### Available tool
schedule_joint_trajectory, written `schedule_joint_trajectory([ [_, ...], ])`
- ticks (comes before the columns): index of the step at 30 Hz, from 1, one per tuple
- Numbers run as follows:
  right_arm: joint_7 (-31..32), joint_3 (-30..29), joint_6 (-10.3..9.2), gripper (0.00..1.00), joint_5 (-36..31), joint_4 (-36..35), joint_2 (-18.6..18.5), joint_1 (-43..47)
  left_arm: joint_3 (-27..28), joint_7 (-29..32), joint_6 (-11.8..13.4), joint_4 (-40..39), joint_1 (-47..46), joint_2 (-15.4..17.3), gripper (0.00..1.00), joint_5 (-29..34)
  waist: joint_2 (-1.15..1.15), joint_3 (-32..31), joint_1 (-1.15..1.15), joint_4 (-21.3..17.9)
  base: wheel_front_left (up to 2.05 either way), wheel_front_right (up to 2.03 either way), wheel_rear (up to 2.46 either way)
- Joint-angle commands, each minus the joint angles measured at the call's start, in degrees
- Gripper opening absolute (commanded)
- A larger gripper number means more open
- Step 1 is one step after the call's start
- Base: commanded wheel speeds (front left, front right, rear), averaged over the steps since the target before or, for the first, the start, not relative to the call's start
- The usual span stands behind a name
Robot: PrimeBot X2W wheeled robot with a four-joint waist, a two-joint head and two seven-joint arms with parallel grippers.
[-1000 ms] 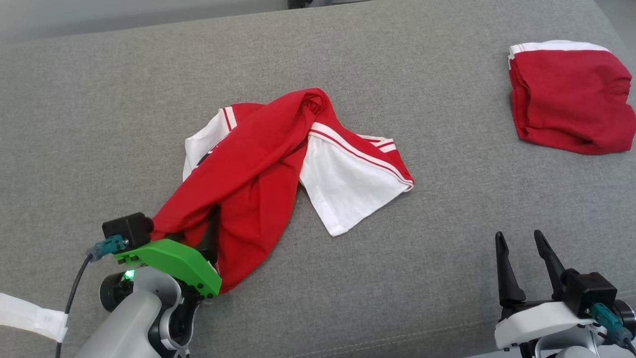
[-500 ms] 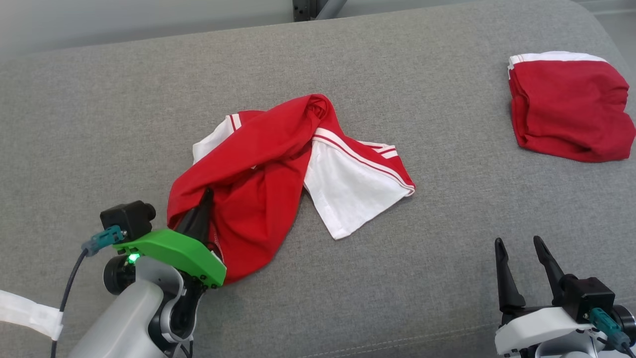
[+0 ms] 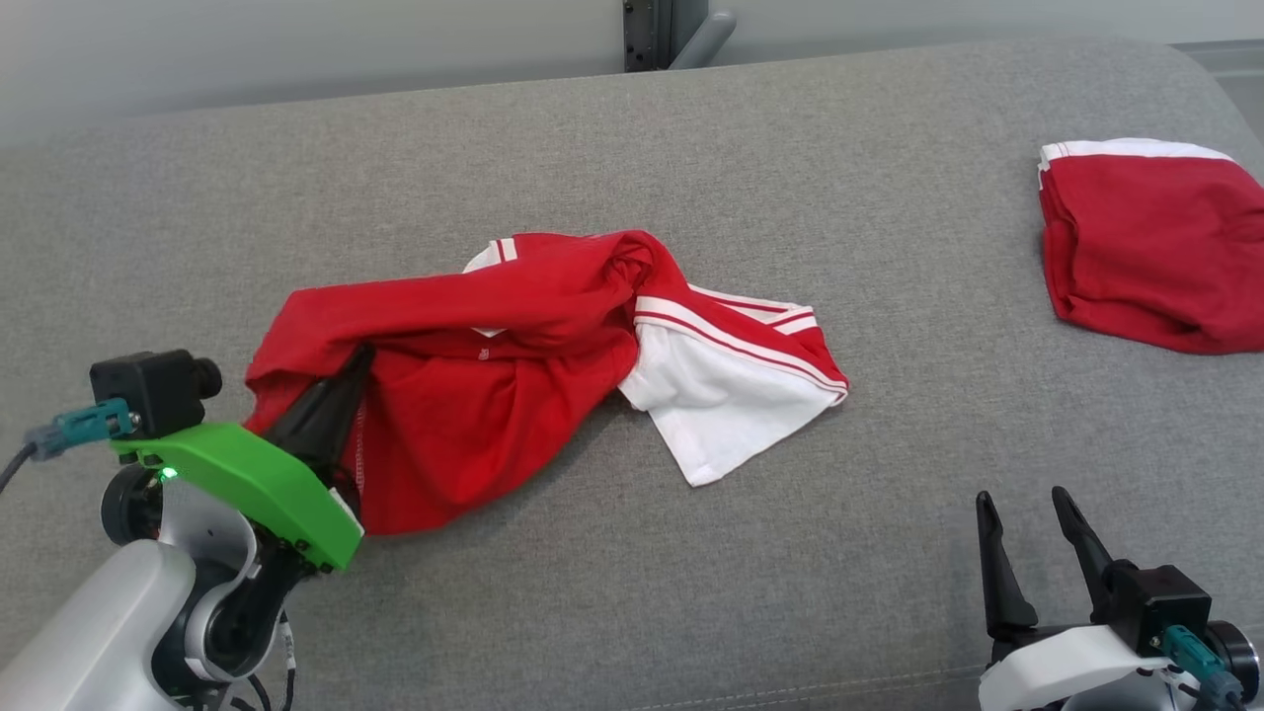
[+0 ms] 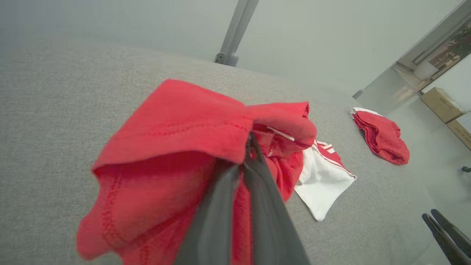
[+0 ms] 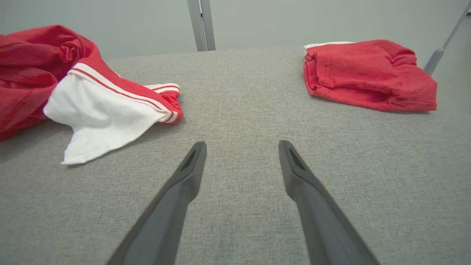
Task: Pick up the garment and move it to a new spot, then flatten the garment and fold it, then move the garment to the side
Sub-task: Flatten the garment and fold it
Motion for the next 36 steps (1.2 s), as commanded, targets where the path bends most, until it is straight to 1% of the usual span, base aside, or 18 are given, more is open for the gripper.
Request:
schedule_joint_trajectory([
  [1, -0.17, 0.21, -0.11, 1.00, 0.16, 0.18, -0.13, -0.20, -0.79, 2.52, -0.82, -0.50, -0.77, 0.65, 0.00, -1.51, 0.00, 0.03, 0.00, 0.13, 0.00, 0.00, 0.00],
  [4, -0.17, 0.65, -0.11, 1.00, 0.45, 0.19, -0.13, -0.61, -3.15, 9.60, -3.32, -1.27, -1.26, 1.70, 0.00, -5.03, 0.00, 0.50, 0.00, 0.18, 0.00, 0.00, 0.00],
  [6, -0.17, 1.05, -0.11, 1.00, 0.71, 0.28, -0.12, -0.80, -3.35, 12.89, -4.49, -0.55, -2.29, 1.97, 0.00, -7.40, 0.00, 1.03, 0.00, 0.11, 0.00, 0.00, 0.00],
  [9, -0.17, 1.50, -0.11, 1.00, 0.54, 0.35, -0.13, -1.21, -2.45, 14.45, -3.55, 3.72, -4.66, 1.13, 0.00, -8.58, 0.00, 2.11, 0.00, -0.27, 0.00, 0.00, 0.00],
  [10, -0.17, 1.52, -0.11, 1.00, 0.38, 0.42, -0.13, -1.37, -2.45, 14.95, -3.43, 5.81, -5.56, 0.21, 0.18, -8.96, 0.00, 2.37, 0.00, -0.41, 0.00, 0.00, 0.00],
  [11, -0.17, 1.63, -0.11, 1.00, 0.17, 0.46, -0.13, -1.50, -2.28, 14.95, -3.14, 8.19, -6.56, -0.68, 0.52, -9.11, 0.00, 2.61, 0.00, -0.63, 0.00, 0.00, 0.00],
  [12, -0.17, 1.76, -0.11, 1.00, -0.03, 0.47, -0.13, -1.59, -1.76, 14.39, -2.76, 10.70, -7.71, -1.54, 1.00, -9.27, 0.00, 2.83, 0.00, -0.88, 0.00, 0.00, 0.00],
  [14, -0.17, 1.87, -0.11, 1.00, -0.57, 0.55, -0.13, -1.88, -0.76, 12.78, -1.99, 16.21, -9.82, -3.70, 1.00, -9.39, 0.00, 3.25, 0.00, -1.52, 0.00, 0.00, 0.00],
  [15, -0.17, 1.87, -0.11, 1.00, -0.57, 0.55, -0.13, -1.88, -0.76, 12.78, -1.99, 16.21, -9.82, -3.70, 1.00, -9.39, 0.00, 3.25, 0.00, -1.52, 0.00, 0.00, 0.00],
  [19, -0.17, 1.18, -0.11, 1.00, -1.35, 0.38, -0.11, -2.21, 0.66, 7.55, -3.02, 25.70, -12.99, -8.11, 1.00, -8.50, 0.00, 3.89, 0.00, -2.63, 0.00, 0.00, 0.00],
  [21, -0.17, 0.85, -0.11, 1.00, -1.53, 0.26, -0.12, -2.20, 1.17, 5.36, -4.20, 29.19, -14.21, -10.11, 1.00, -8.64, 0.00, 4.07, 0.00, -2.83, 0.00, 0.00, 0.00],
  [24, -0.16, 0.49, -0.11, 1.00, -1.48, 0.23, -0.10, -1.88, 1.34, 2.42, -6.15, 33.15, -15.79, -11.77, 1.00, -7.62, 0.00, 4.14, 0.00, -2.77, 0.00, 0.00, 0.00],
  [26, -0.17, 0.39, -0.11, 1.00, -1.21, 0.38, -0.11, -1.42, 1.61, 0.36, -7.00, 35.31, -16.09, -12.98, 1.00, -7.30, 0.00, 3.91, 0.00, -2.56, 0.00, 0.00, 0.00],
  [31, -0.17, 0.55, -0.11, 1.00, -0.40, 0.64, -0.12, -0.80, 0.59, -2.66, -8.39, 37.88, -14.42, -14.19, 1.00, -6.10, 0.00, 3.05, 0.00, -1.72, 0.00, 0.00, 0.00],
  [36, -0.17, 0.47, -0.11, 1.00, -0.10, 0.72, -0.12, -0.47, -0.66, -4.29, -8.27, 36.77, -11.35, -14.05, 1.00, -4.65, 0.00, 2.31, 0.00, -0.88, 0.00, 0.00, 0.00],
])
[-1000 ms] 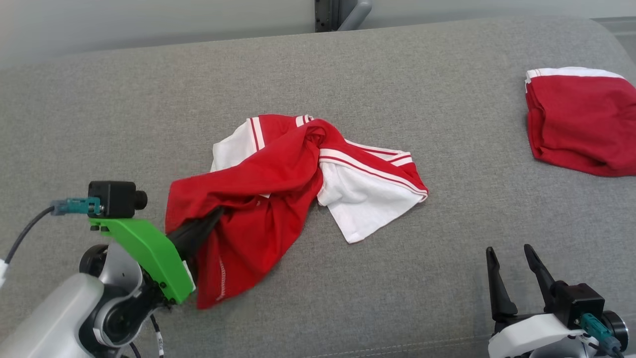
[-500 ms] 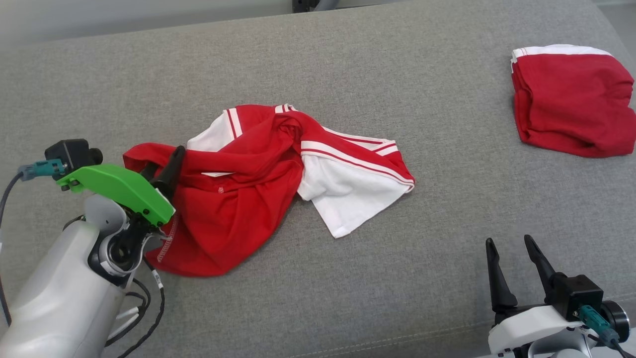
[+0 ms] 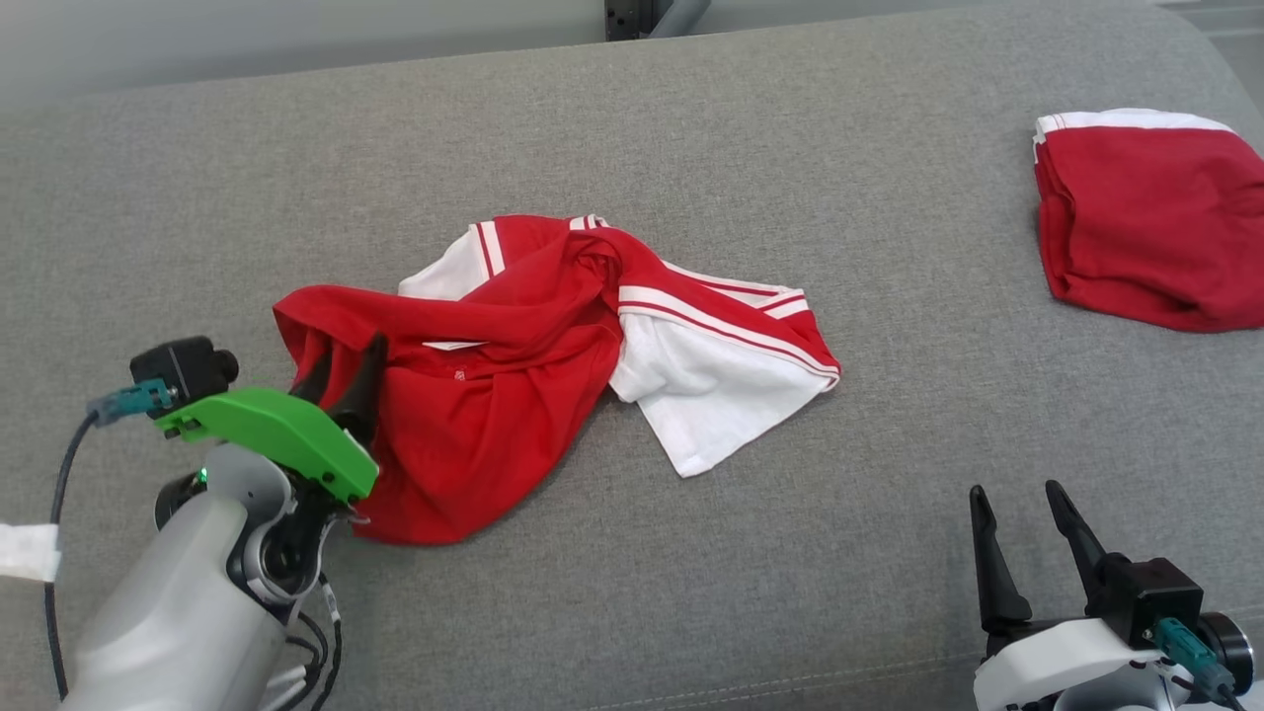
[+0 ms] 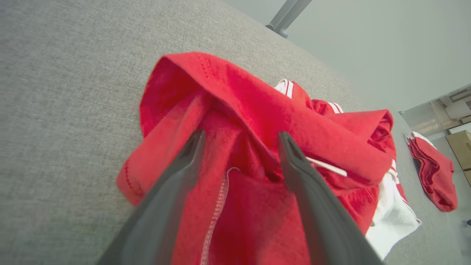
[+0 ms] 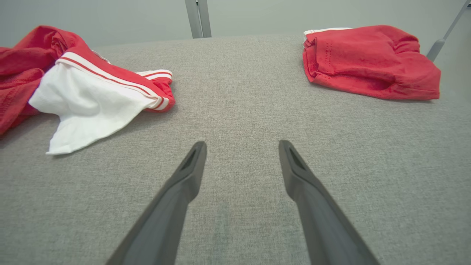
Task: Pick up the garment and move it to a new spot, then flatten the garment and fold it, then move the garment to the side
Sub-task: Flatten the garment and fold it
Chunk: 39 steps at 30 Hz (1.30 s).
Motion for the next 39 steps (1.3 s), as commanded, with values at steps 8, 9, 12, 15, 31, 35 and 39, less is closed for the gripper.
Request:
schedule_joint_trajectory([
  [8, -0.17, -0.37, -0.11, 1.00, 0.37, -0.36, -0.11, 1.33, -0.96, -3.42, 4.72, -7.45, 6.04, 3.48, 1.00, 3.54, 0.00, -0.88, 0.00, 1.16, 0.00, 0.00, 0.00],
  [9, -0.16, -0.29, -0.11, 1.00, 0.36, -0.32, -0.11, 1.42, -1.10, -3.53, 5.29, -9.34, 6.39, 3.54, 1.00, 3.80, 0.00, -0.87, 0.00, 1.32, 0.00, 0.00, 0.00],
  [12, -0.17, 0.02, -0.11, 1.00, 0.58, -0.24, -0.11, 1.44, -2.45, -2.48, 6.45, -15.49, 7.25, 2.78, 1.00, 4.40, 0.00, -0.75, 0.00, 1.71, 0.00, 0.00, 0.00],
  [15, -0.17, 0.41, -0.11, 1.00, 0.80, -0.17, -0.12, 0.91, -3.35, -0.25, 7.50, -20.38, 7.69, 1.66, 1.00, 3.08, 0.00, -0.43, 0.00, 1.72, 0.00, 0.00, 0.00],
  [31, -0.17, 1.18, -0.11, 1.00, 2.06, 0.28, -0.11, 0.02, -0.09, 3.03, 7.91, -16.14, 7.11, 0.20, 1.00, -3.25, 0.00, 0.86, 0.00, -1.65, 0.00, 0.00, 0.00],
  [35, -0.17, 1.14, -0.11, 1.00, 2.17, 0.21, -0.11, -0.57, 1.52, 3.08, 7.67, -14.85, 5.91, 0.42, 1.00, -4.42, 0.00, 1.15, 0.00, -1.92, 0.00, 0.00, 0.00],
  [39, -0.16, 0.90, -0.11, 1.00, 2.09, 0.05, -0.11, -0.82, 3.29, 3.32, 7.25, -13.69, 5.60, 0.38, 1.00, -6.56, 0.00, 1.30, 0.00, -1.97, 0.00, 0.00, 0.00],
])
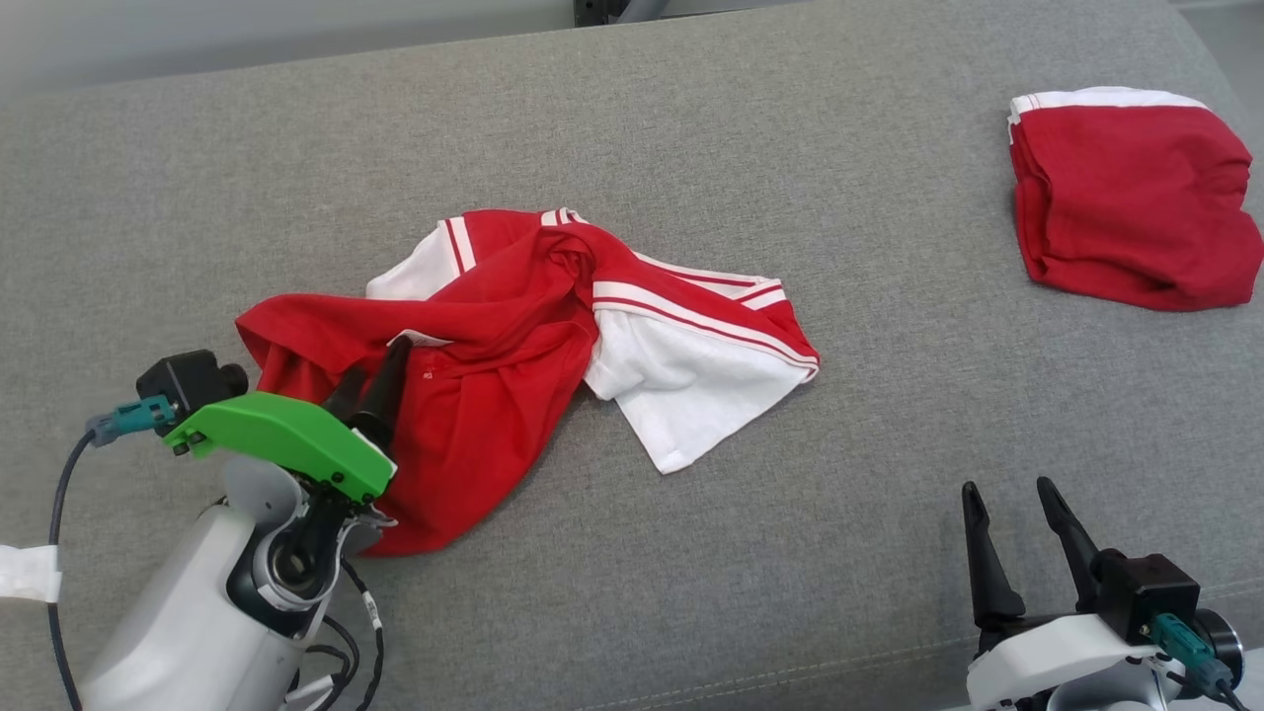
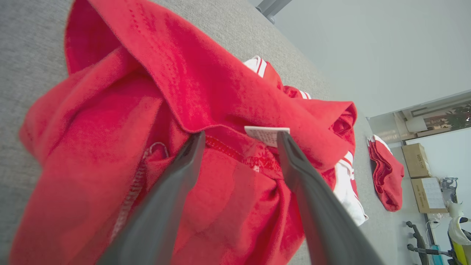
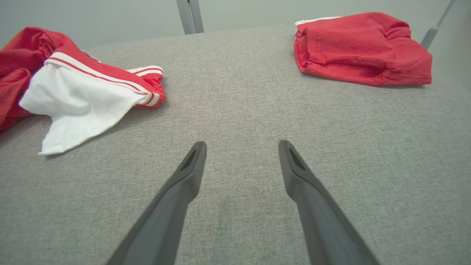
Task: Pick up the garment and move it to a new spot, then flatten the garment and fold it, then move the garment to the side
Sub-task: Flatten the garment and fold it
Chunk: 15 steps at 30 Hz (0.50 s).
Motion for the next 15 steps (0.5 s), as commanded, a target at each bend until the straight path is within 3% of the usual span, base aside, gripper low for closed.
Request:
schedule_joint_trajectory([
  [1, -0.16, -0.15, -0.11, 1.00, 0.19, -0.15, -0.11, -0.44, 0.84, 0.21, -0.28, 0.51, -0.43, 0.12, 1.00, -1.26, 0.00, 0.02, 0.00, 0.00, 0.00, 0.00, 0.00],
  [14, -0.17, -0.30, -0.11, 1.00, -0.10, -0.15, -0.11, -0.49, 1.60, 0.53, -0.63, 5.25, -1.58, 0.46, 1.00, -1.61, 0.00, -0.12, 0.00, 0.05, 0.00, 0.00, 0.00],
  [15, -0.17, -0.41, -0.11, 1.00, -0.19, -0.16, -0.11, -0.41, 1.00, 0.42, -1.01, 5.23, -1.90, 0.60, 0.44, -0.70, 0.00, -0.18, 0.00, 0.13, 0.00, 0.00, 0.00],
])
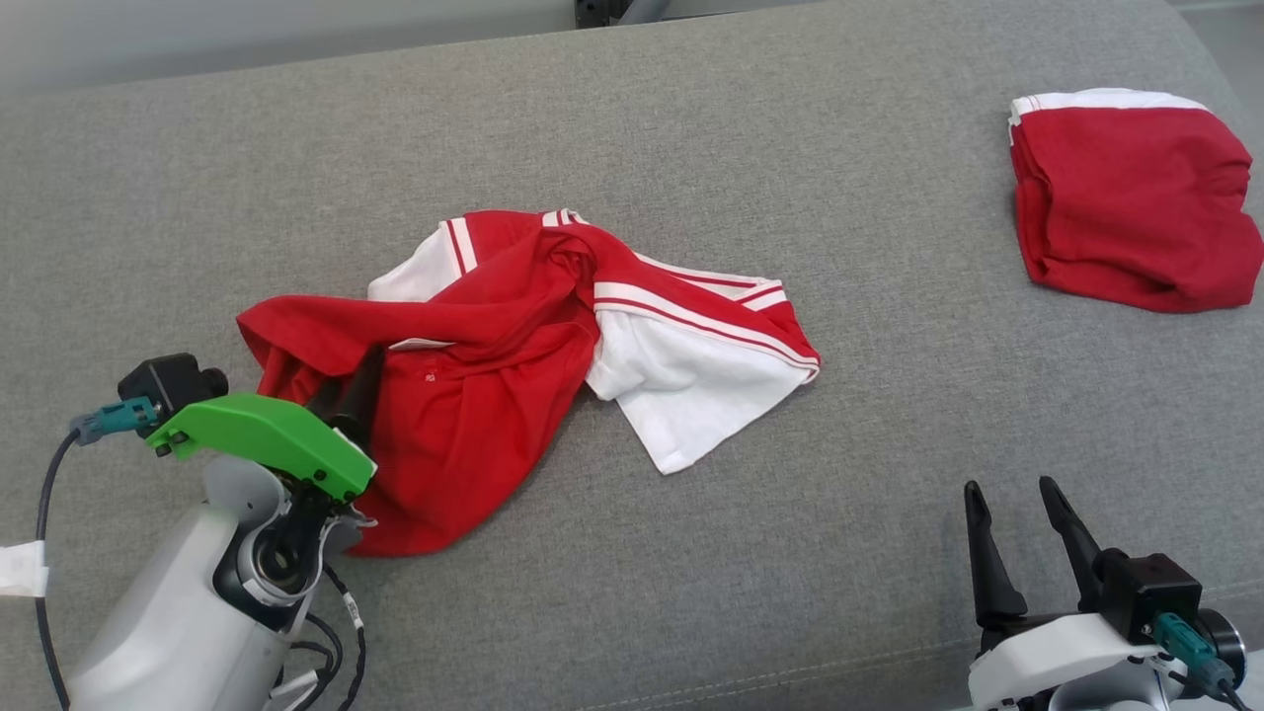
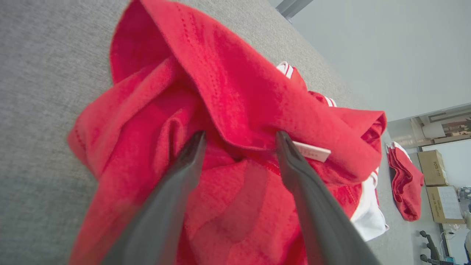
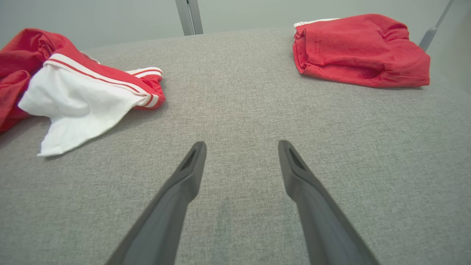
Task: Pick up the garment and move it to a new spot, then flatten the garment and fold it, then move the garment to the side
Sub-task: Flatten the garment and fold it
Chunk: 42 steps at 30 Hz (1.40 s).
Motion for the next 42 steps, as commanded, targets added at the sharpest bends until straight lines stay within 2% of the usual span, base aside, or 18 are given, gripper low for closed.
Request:
schedule_joint_trajectory([
  [1, -0.17, -0.18, -0.11, 1.00, -0.13, -0.17, -0.11, -0.32, -0.28, -0.25, -0.62, -0.09, -0.74, 0.24, 0.00, 0.79, 0.00, -0.08, 0.00, 0.06, 0.00, 0.00, 0.00],
  [9, -0.16, -0.08, -0.11, 1.00, -0.15, 0.06, -0.11, -0.32, -2.37, -1.46, -1.61, -1.32, -1.92, 1.33, 0.00, 4.49, 0.00, -0.77, 0.00, -0.13, 0.00, 0.00, 0.00],
  [14, -0.17, -0.33, -0.11, 1.00, -0.13, 0.06, -0.11, 0.11, -2.99, -1.85, -1.76, -5.53, -3.26, 2.66, 0.00, 6.34, 0.00, -1.15, 0.00, -0.10, 0.00, 0.00, 0.00],
  [17, -0.17, -0.39, -0.11, 1.00, 0.09, 0.20, -0.10, 0.63, -2.85, -1.39, -2.36, -11.25, -4.25, 3.78, 0.00, 6.96, 0.00, -1.75, 0.00, 0.00, 0.00, 0.00, 0.00],
  [23, -0.17, -0.73, -0.11, 1.00, 0.47, 0.36, -0.11, 2.06, -1.33, 2.06, -5.08, -29.74, -0.97, 6.91, 0.00, 1.98, 0.00, -3.77, 0.00, 0.27, 0.00, 0.00, 0.00],
  [27, -0.16, -1.33, -0.11, 1.00, 0.45, 0.43, -0.11, 3.28, -0.75, 6.15, -7.45, -42.04, 4.61, 9.77, 0.00, -5.65, 0.00, -5.17, 0.00, 0.96, 0.00, 0.00, 0.00],
  [29, -0.17, -1.18, -0.11, 1.00, 0.31, 0.46, -0.08, 3.32, -1.29, 8.17, -7.77, -45.42, 8.06, 12.79, 0.00, -7.21, 0.00, -5.48, 0.00, 1.16, 0.00, 0.00, 0.00],
  [32, -0.17, -0.98, -0.11, 1.00, 0.31, 0.33, -0.13, 2.87, -2.92, 9.19, -7.19, -46.70, 14.49, 15.30, 0.00, -9.24, 0.00, -5.46, 0.00, 1.21, 0.00, 0.00, 0.00],
  [36, -0.17, -0.75, -0.11, 1.00, 0.10, 0.35, -0.08, 2.90, -5.15, 8.22, -8.46, -42.94, 21.35, 13.19, 0.00, -13.08, 0.00, -4.98, 0.00, 1.97, 0.00, 0.00, 0.00],
  [42, -0.17, -0.71, -0.11, 1.00, -0.49, 0.60, -0.12, 2.59, -7.54, 6.51, -10.88, -32.41, 24.40, 5.34, 0.00, -17.16, 0.00, -4.72, 0.00, 2.59, 0.00, 0.00, 0.00],
])
